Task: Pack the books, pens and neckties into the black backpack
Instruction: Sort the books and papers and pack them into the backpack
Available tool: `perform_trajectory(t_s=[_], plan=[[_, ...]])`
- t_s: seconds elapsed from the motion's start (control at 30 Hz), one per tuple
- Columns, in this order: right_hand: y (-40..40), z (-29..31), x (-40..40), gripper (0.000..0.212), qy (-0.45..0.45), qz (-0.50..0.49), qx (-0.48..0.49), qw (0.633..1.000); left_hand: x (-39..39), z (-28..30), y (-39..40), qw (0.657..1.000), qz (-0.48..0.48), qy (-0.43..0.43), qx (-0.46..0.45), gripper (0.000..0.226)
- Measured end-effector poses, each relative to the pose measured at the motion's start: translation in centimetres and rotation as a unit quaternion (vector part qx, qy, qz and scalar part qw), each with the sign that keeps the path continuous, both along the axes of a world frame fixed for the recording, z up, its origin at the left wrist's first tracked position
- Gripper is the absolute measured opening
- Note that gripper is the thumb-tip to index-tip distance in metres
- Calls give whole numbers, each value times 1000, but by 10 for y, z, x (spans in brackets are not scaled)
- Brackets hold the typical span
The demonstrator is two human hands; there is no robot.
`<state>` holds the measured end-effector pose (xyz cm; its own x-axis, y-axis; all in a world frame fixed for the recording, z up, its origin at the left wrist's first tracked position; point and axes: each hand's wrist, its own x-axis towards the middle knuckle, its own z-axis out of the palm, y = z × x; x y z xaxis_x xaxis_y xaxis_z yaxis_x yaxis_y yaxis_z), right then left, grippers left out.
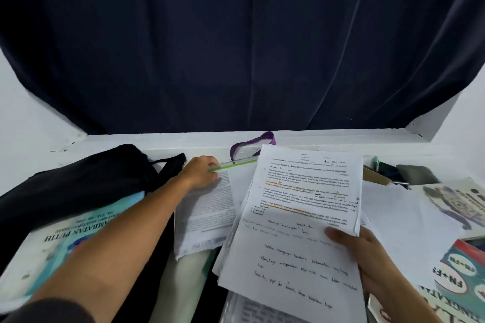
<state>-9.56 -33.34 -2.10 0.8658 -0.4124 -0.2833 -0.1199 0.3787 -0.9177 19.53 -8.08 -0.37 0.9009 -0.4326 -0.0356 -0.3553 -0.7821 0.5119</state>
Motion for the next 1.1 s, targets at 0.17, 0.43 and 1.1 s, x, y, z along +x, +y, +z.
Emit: perform_trajectory(t_s=[0.17, 0.43, 1.1], plan=[[3, -4, 27, 32, -20, -21, 16, 999, 37, -15, -11, 992, -29, 22, 122, 49], [3, -11, 60, 41, -17, -38, 47, 998, 57, -4, -25, 992, -1, 57, 116, 36], [-22, 4, 22, 30, -40, -77, 29, 996, 18, 103, -18, 983, -107, 107, 104, 30]])
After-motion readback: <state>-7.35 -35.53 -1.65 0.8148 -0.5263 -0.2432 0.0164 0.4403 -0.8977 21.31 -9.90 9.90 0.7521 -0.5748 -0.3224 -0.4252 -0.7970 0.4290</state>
